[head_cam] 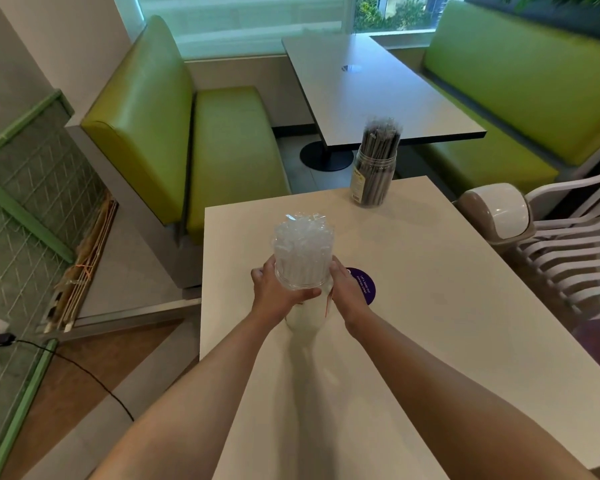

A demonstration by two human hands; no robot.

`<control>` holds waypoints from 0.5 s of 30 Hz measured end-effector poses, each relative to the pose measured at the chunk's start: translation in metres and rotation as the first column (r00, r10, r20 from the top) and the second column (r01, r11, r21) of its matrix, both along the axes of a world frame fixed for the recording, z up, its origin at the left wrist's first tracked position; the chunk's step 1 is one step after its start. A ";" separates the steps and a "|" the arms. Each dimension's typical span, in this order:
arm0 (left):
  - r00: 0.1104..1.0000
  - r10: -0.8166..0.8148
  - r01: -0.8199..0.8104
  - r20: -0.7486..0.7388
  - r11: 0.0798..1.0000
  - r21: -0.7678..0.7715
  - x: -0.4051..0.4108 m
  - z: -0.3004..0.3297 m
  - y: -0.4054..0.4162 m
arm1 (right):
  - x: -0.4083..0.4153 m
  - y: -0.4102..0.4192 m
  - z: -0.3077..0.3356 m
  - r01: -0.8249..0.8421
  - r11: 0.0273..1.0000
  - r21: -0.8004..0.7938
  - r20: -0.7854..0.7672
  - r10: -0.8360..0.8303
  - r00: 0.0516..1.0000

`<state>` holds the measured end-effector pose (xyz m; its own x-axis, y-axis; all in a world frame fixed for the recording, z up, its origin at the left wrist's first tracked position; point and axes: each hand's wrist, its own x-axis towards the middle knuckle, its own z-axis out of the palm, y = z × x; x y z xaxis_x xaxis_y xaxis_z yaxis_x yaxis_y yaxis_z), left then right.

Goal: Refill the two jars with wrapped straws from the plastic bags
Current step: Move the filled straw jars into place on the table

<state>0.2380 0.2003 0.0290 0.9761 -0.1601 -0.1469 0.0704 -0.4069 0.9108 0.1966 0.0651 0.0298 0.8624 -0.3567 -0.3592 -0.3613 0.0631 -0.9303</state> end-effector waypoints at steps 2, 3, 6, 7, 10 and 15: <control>0.999 0.029 -0.029 -0.015 0.999 -0.024 0.008 0.003 -0.004 | 0.011 -0.003 0.003 -0.028 0.999 -0.018 -0.015 0.028 1.000; 0.999 0.033 -0.033 -0.022 0.999 -0.027 0.012 0.004 -0.006 | 0.017 -0.005 0.005 -0.036 0.999 -0.016 -0.014 0.036 0.999; 0.999 0.050 -0.050 -0.015 0.999 -0.018 0.032 0.006 -0.014 | 0.039 -0.010 0.010 -0.056 0.998 -0.017 -0.003 0.056 0.998; 0.998 0.059 -0.059 -0.010 0.998 -0.013 0.039 0.005 -0.016 | 0.047 -0.012 0.009 -0.054 0.998 -0.020 -0.001 0.054 0.999; 0.997 0.076 -0.076 0.017 0.997 0.012 0.057 0.007 -0.022 | 0.067 -0.017 0.011 -0.067 0.996 -0.056 0.006 0.068 0.998; 0.991 0.103 -0.109 0.082 0.991 0.072 0.098 -0.002 -0.030 | 0.114 -0.027 0.010 -0.115 0.990 -0.082 0.013 0.117 0.993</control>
<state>0.3357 0.1707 0.0275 0.9959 -0.0460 -0.0773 0.0468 -0.4691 0.8819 0.3104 0.0382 0.0400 0.9058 -0.2811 -0.3169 -0.3447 -0.0545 -0.9371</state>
